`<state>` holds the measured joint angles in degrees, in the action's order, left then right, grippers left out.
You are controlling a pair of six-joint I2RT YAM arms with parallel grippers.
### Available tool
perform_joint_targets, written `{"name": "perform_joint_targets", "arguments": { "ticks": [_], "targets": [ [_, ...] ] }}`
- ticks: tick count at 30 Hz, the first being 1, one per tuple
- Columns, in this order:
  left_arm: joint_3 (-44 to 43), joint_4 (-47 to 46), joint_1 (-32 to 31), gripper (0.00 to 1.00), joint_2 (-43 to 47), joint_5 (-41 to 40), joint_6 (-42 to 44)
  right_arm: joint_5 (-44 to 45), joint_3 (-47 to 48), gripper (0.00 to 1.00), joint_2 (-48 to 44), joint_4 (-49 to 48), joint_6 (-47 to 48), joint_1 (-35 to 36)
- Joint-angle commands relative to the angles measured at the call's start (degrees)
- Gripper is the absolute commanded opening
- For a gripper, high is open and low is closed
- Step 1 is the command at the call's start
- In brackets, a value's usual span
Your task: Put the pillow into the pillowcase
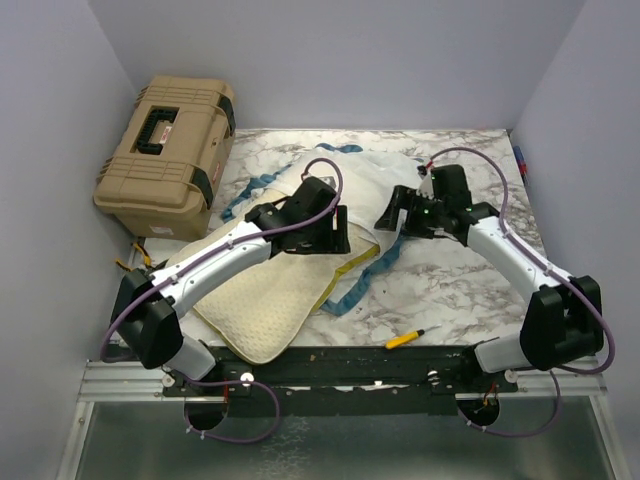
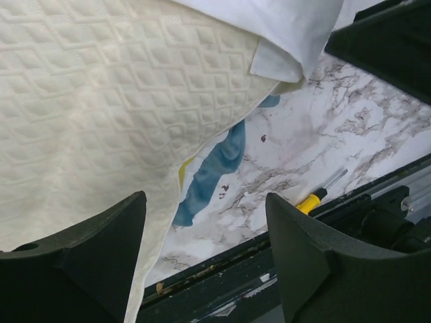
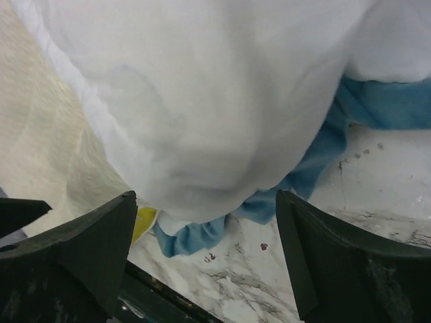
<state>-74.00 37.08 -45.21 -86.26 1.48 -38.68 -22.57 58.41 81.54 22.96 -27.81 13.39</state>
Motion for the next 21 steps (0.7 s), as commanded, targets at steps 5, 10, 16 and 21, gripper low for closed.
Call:
{"name": "perform_joint_targets", "arguments": {
  "ticks": [5,10,16,21],
  "targets": [
    [4.2,2.7,0.1,0.74,-2.2,-3.6,0.6,20.1,3.8,0.89,1.9,2.5,8.6,11.7],
    [4.6,-2.3,0.1,0.66,-6.8,-4.7,0.7,26.8,6.6,0.67,6.8,3.8,9.6,13.9],
    [3.2,-10.1,0.1,0.06,-12.7,-5.4,-0.1,18.8,7.2,0.13,3.4,4.4,10.1,14.1],
    [-2.3,-15.3,0.5,0.00,-17.8,-5.5,-0.3,3.5,7.7,0.04,0.7,6.1,8.5,14.1]
  ]
}}
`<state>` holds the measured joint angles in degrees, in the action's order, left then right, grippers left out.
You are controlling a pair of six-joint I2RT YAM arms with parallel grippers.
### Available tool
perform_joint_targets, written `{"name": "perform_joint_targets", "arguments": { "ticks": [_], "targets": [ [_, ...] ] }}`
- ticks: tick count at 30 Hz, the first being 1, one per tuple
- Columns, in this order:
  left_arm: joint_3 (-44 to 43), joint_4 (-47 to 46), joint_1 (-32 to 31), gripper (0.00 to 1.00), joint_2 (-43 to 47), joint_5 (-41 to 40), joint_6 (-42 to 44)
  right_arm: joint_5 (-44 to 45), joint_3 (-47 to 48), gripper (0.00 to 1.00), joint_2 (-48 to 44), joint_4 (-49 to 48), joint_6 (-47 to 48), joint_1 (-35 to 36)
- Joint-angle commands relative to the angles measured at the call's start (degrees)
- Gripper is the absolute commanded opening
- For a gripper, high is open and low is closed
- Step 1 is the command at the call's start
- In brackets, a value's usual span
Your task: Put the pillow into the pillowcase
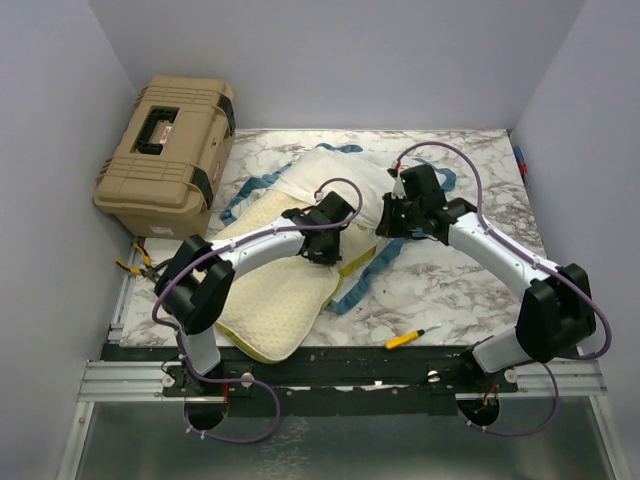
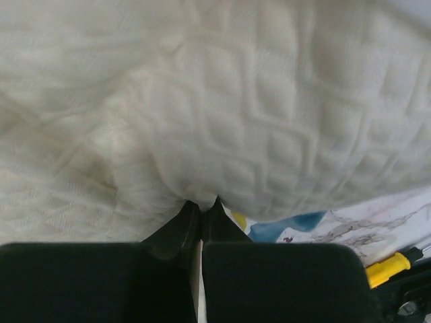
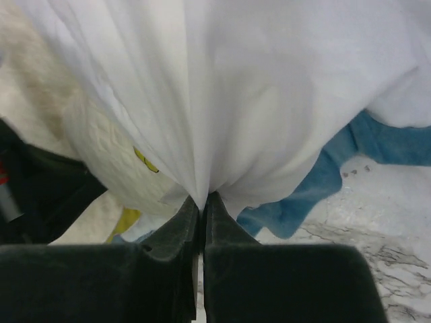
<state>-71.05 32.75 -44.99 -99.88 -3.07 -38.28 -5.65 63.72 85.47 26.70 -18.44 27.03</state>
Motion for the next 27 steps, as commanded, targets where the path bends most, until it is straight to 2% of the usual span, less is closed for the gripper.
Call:
{"name": "perform_joint_targets", "arguments": {
  "ticks": [1,5,7,9,10,13,16,19,22,27],
  "targets": [
    [-6.4,-12.0,0.5,0.00,-4.8,-0.8,-0.9,-17.1,2.5,0.04,-3.3,2.9,-1.2,0.5],
    [-10.0,-16.1,1.8,0.00,-5.5,-0.5,-2.3,-25.0,3.4,0.05,-3.3,6.2,-2.6,0.4],
    [-11.1,-17.2,3.0,0.00,-5.0,-0.7,-3.0,-22.8,3.4,0.08,-4.3,7.7,-3.1,0.5],
    [-11.6,-17.9,4.4,0.00,-4.0,-1.2,-3.6,-18.8,2.4,0.15,-5.3,7.6,-3.1,0.5],
    [-11.6,-18.2,5.1,0.00,-3.4,-1.4,-3.8,-16.7,1.9,0.20,-5.3,7.5,-2.8,0.5],
    [-11.1,-18.7,7.1,0.00,-2.4,0.1,-2.5,-9.0,2.5,0.53,-3.6,9.3,-2.2,0.4],
    [-8.8,-18.7,8.3,0.00,-1.6,2.6,-2.4,-0.9,2.1,0.74,-2.8,9.4,-2.7,0.1],
    [-6.7,-18.7,8.6,0.00,-1.3,3.7,-2.5,1.8,0.5,0.79,-3.2,7.9,-3.3,-1.8],
    [-6.3,-18.8,8.6,0.00,-1.8,5.7,-3.0,2.2,-1.6,0.79,-2.3,5.7,-3.7,-4.8],
    [-7.1,-18.8,8.6,0.00,-2.7,7.1,-3.3,-5.7,-2.6,0.78,4.3,-1.4,-5.1,-10.7]
  ]
}}
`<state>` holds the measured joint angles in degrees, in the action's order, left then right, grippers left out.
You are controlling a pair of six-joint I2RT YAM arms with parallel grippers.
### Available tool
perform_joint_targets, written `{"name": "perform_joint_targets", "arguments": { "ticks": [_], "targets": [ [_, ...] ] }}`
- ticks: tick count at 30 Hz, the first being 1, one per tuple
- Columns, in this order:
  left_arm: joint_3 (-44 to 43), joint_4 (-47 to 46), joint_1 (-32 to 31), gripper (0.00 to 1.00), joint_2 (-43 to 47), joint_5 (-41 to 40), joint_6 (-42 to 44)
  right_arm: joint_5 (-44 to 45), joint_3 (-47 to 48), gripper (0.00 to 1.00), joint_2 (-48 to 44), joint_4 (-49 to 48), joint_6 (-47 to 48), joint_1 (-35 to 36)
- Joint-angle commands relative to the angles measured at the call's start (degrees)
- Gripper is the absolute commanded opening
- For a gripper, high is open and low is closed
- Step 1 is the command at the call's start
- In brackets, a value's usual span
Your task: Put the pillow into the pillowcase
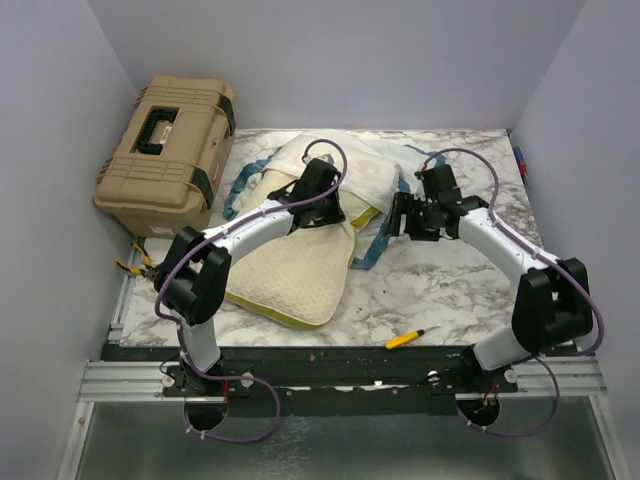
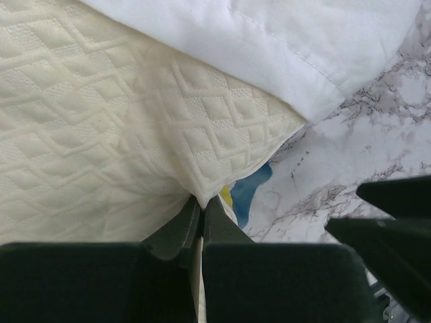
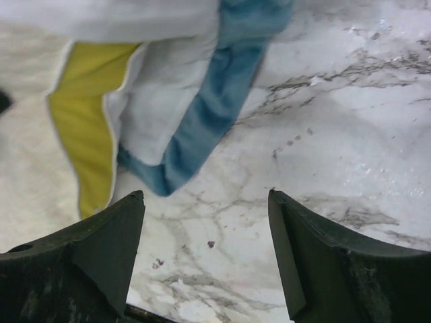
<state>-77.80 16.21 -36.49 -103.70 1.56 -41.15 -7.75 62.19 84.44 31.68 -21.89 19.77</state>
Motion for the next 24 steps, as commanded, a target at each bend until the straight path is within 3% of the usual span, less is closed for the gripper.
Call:
{"name": "perform_joint_targets", "arguments": {
  "ticks": [1,10,11,14,17,19,24],
  "targets": [
    [-0.5,-2.3,0.1,0.00,1.0,2.7,-0.5,-4.5,-0.4,0.78,7.4,-7.2,-1.7,-3.8],
    [-0.3,-2.5,0.1,0.00,1.3,3.3,-1.4,-10.9,5.7,0.71,24.9,-18.8,-4.9,-4.2],
    [-0.3,-2.6,0.1,0.00,1.4,3.4,-1.4,-12.6,5.7,0.64,25.9,-20.2,-5.1,-4.1],
    [-0.9,-2.8,0.1,0.00,1.2,3.7,-1.4,-18.4,5.6,0.25,26.4,-22.1,-5.4,-4.1],
    [-2.5,-3.1,0.1,0.00,0.0,3.8,-1.8,-23.5,3.0,0.06,22.1,-22.0,-5.8,-3.5],
    [-4.8,-3.3,0.1,0.00,-1.8,4.1,-2.0,-27.2,1.1,0.00,17.9,-19.8,-4.9,-2.6],
    [-11.7,-3.4,-0.1,0.00,-6.9,3.9,-3.4,-37.2,-1.5,0.00,9.6,-10.1,-0.8,2.6]
  ]
}}
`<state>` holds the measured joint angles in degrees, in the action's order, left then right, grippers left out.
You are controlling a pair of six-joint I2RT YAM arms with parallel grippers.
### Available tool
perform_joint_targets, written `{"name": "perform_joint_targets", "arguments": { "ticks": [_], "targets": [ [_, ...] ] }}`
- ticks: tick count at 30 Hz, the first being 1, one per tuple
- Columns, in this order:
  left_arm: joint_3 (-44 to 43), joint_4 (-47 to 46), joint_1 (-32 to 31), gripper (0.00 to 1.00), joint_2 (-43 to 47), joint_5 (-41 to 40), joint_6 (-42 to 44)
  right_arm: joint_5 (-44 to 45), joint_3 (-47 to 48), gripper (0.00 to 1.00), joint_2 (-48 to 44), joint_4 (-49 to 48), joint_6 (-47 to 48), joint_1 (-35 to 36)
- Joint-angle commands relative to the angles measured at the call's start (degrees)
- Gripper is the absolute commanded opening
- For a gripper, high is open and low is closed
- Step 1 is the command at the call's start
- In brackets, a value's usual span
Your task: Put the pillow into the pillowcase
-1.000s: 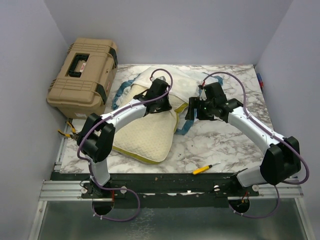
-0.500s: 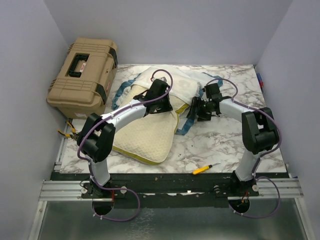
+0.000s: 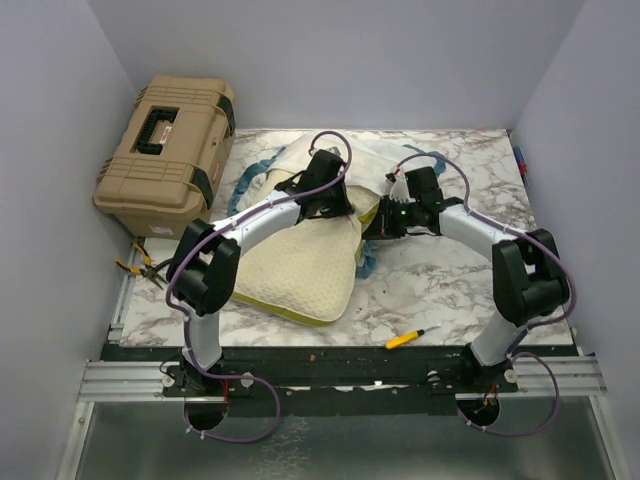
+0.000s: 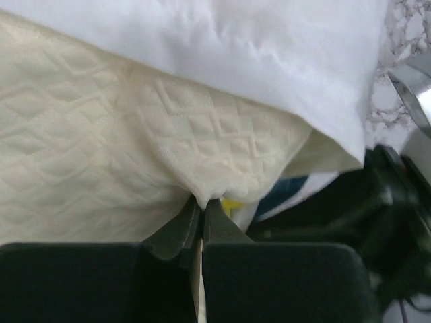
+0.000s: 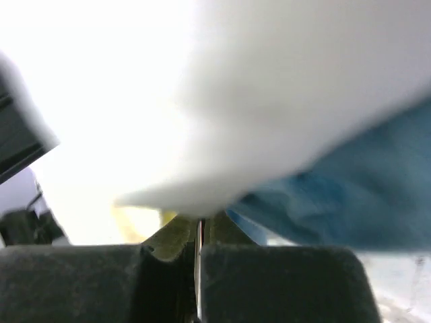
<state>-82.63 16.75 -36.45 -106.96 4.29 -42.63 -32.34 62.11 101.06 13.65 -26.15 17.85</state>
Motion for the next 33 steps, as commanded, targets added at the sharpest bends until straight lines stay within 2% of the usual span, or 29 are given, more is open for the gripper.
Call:
{"name": "perform_joint_targets", "arguments": {
  "ticks": [1,7,12,14,17,18,20,23,29,33],
  "targets": [
    [-8.2,-4.0,-0.2,0.00,-4.7,0.7,-2.1,-13.9,-2.1,0.00,-8.6,9.4,3.8,5.8],
    [-11.6,-3.6,-0.3,0.00,-8.9,-5.3,-4.1,-20.5,-2.6,0.00,-17.5,16.5,5.9,8.5],
    [-11.4,-2.6,-0.3,0.00,-11.4,-7.6,-5.1,-26.8,-1.1,0.01,-16.3,27.9,14.4,8.8],
    [-10.5,-2.5,-0.2,0.00,-11.6,-7.0,-4.7,-21.5,-1.0,0.12,-17.0,29.9,16.1,8.8],
    [-8.0,-2.4,-0.3,0.00,-10.7,-5.8,-4.0,-8.4,1.5,0.49,-19.1,30.7,14.6,8.8],
    [-7.2,-2.6,-0.3,0.00,-10.2,-5.2,-3.7,-3.5,2.7,0.59,-19.7,30.6,13.2,8.8],
    [-5.8,-2.6,-0.3,0.00,-9.4,-4.4,-3.4,4.6,4.9,0.69,-20.8,29.8,10.7,8.6],
    [-4.7,-2.6,-0.3,0.00,-8.1,-2.0,-2.7,18.2,7.2,0.74,-21.5,28.7,7.9,8.6],
    [-2.9,-2.6,-0.4,0.00,-5.3,-0.4,-2.7,38.9,8.1,0.72,-17.4,22.7,9.4,8.0],
    [-1.5,-3.0,-0.5,0.00,-4.0,0.2,-3.3,41.5,9.9,0.69,-11.3,18.4,11.3,7.8]
  ]
}}
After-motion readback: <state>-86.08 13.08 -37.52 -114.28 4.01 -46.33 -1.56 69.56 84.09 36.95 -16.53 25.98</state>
